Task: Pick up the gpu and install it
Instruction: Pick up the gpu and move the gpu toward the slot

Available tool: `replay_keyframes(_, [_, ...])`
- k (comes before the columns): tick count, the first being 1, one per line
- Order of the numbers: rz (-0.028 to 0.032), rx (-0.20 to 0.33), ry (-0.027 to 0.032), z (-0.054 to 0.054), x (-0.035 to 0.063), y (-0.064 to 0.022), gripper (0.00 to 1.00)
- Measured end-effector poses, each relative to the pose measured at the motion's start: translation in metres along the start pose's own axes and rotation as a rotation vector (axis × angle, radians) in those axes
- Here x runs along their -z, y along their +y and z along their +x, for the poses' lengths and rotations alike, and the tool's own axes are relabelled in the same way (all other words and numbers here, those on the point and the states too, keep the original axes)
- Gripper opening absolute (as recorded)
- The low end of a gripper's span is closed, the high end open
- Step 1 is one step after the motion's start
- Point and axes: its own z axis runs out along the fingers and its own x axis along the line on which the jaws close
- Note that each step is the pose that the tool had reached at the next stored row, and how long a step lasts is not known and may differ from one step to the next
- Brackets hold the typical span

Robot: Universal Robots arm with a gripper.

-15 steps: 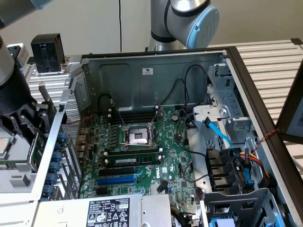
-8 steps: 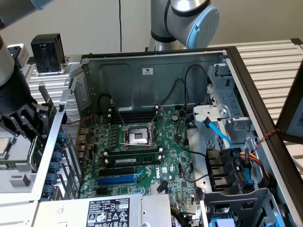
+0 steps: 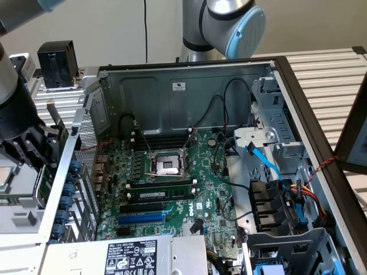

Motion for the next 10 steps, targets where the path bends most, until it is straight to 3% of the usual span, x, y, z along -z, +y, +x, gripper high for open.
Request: replay_keyframes(10, [0.0056,0.001,-0.0006,0.0001,-0.0008,-0.0001,0.28])
